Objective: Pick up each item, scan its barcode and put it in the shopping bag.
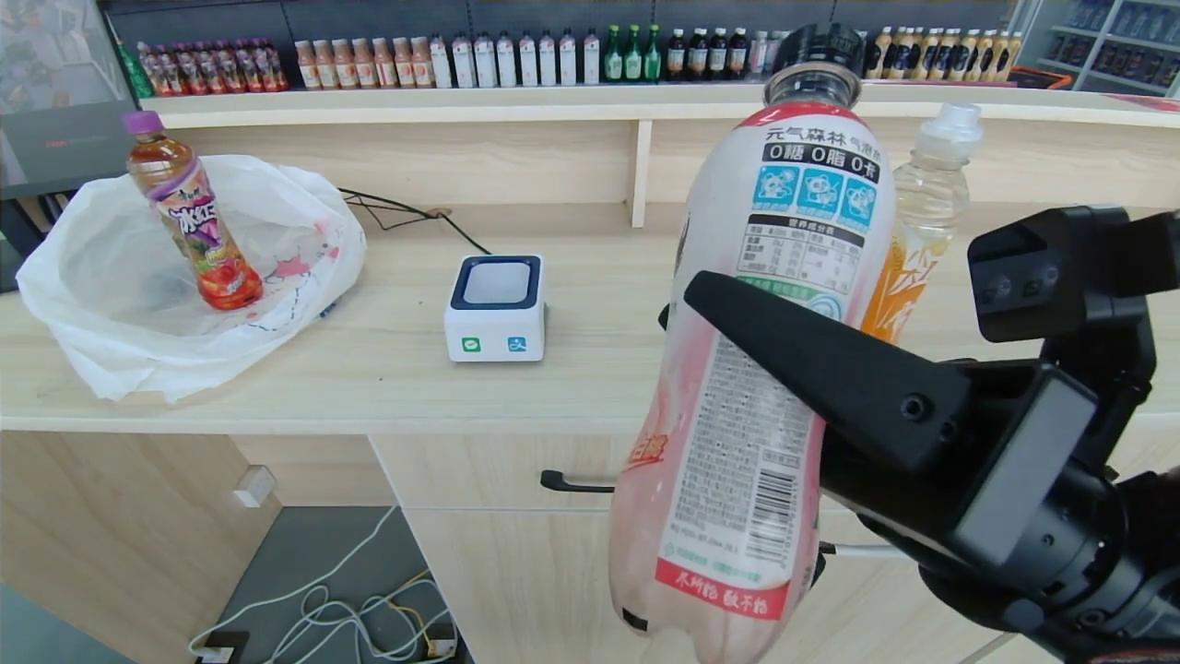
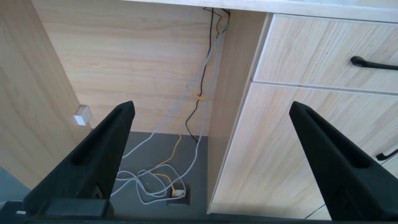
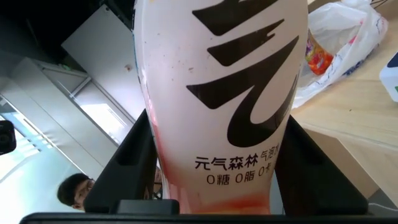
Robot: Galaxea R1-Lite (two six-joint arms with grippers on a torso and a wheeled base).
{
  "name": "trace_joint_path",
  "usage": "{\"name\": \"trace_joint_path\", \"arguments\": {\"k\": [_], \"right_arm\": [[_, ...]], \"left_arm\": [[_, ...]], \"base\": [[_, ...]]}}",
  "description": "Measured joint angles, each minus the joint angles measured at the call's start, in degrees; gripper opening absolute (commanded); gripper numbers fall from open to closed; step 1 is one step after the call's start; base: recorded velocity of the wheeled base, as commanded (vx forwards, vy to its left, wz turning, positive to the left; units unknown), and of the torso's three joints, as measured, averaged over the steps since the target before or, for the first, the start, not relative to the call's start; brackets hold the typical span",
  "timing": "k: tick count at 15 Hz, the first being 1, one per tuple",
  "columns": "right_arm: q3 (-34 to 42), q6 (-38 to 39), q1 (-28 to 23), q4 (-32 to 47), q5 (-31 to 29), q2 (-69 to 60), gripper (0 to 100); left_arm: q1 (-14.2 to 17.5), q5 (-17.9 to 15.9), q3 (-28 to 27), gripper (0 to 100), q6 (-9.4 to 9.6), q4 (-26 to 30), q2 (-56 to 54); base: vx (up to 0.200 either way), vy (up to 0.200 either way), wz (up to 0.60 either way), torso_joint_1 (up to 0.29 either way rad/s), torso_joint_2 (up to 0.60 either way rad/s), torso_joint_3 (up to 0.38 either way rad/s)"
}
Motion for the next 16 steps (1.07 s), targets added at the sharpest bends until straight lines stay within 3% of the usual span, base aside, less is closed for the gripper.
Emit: {"name": "trace_joint_path", "arguments": {"k": [16], "right_arm": [[0.59,-0.3,0.2,-0.02,0.0,-1.12,0]], "left_arm": [[0.0,0.0,0.0,100,-0.05,0.0,0.0]], "base": [[0.0,0.0,0.0,0.0,0.0,0.0]]}}
